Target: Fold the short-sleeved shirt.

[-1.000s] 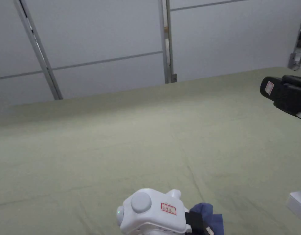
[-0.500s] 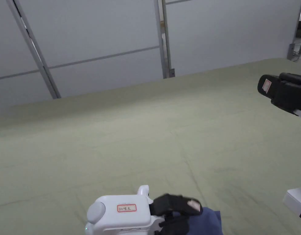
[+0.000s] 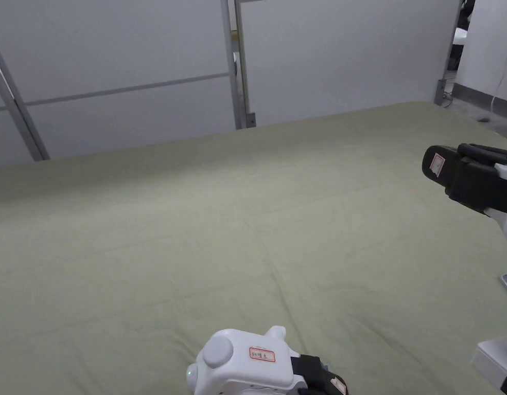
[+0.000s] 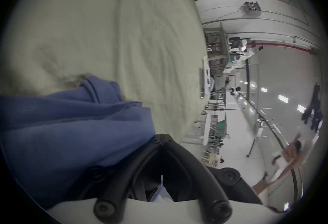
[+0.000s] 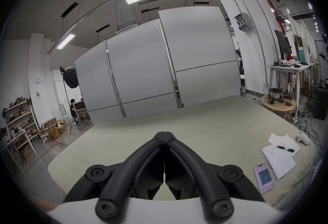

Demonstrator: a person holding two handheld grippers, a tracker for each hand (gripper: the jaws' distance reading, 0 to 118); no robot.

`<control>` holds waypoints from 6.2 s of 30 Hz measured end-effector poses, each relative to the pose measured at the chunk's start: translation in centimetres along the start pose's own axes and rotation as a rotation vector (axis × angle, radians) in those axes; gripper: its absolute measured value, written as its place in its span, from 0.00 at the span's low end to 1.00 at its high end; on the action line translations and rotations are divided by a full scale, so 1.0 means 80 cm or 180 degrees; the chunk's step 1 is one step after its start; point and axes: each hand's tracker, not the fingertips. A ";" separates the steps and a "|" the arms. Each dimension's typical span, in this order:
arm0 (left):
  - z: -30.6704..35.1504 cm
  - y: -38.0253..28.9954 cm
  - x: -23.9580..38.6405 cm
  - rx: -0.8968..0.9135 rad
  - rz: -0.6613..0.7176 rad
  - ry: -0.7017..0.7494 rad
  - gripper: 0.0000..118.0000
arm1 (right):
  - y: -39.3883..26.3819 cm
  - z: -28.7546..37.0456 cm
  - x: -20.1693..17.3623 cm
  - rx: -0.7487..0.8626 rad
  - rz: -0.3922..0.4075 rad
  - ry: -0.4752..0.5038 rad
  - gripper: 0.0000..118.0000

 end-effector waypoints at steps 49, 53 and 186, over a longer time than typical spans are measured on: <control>0.098 -0.032 -0.078 0.0000 -0.0197 0.0048 0.99 | -0.375 -0.181 0.068 -0.3505 -0.2643 0.1973 0.02; 0.110 -0.027 -0.090 0.0085 -0.0039 0.0384 0.43 | -0.376 -0.181 0.071 -0.3468 -0.2652 0.1978 0.02; 0.406 -0.042 0.226 0.3608 -0.1738 0.2989 1.00 | 0.052 -0.095 -0.189 -0.0218 0.1135 -0.0579 1.00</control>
